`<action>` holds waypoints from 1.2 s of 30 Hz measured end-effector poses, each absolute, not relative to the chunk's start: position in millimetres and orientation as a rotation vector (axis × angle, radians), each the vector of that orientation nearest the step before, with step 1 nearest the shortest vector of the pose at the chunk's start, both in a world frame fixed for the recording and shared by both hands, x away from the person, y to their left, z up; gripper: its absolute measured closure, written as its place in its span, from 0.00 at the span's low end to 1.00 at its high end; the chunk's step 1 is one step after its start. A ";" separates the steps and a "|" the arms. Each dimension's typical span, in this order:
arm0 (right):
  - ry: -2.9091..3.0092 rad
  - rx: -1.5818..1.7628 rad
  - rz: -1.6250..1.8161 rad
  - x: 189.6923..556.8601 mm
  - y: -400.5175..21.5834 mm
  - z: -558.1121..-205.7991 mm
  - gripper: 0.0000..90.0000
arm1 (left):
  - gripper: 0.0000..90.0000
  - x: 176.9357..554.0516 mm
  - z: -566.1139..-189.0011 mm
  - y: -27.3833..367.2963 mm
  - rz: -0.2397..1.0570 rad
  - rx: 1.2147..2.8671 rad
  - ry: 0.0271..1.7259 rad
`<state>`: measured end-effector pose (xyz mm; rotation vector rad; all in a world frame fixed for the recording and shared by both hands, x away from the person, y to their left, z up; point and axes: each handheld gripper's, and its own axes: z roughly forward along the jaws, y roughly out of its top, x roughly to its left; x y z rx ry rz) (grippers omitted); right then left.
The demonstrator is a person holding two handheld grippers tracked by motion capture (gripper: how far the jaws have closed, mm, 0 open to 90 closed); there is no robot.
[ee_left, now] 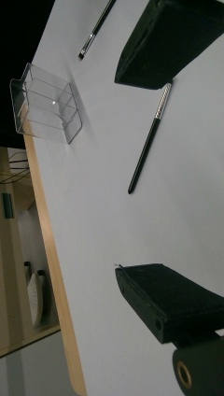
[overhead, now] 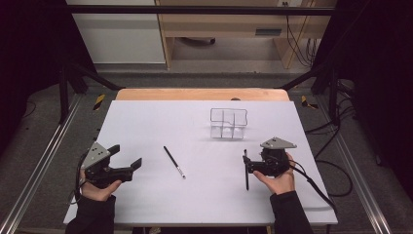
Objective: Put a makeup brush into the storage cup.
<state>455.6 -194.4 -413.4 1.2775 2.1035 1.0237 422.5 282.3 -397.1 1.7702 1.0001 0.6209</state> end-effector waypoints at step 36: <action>2.283 1.333 0.817 473.1 -178.2 -462.8 0.52 | 0.07 424.1 -401.7 275.5 0.609 1.815 0.994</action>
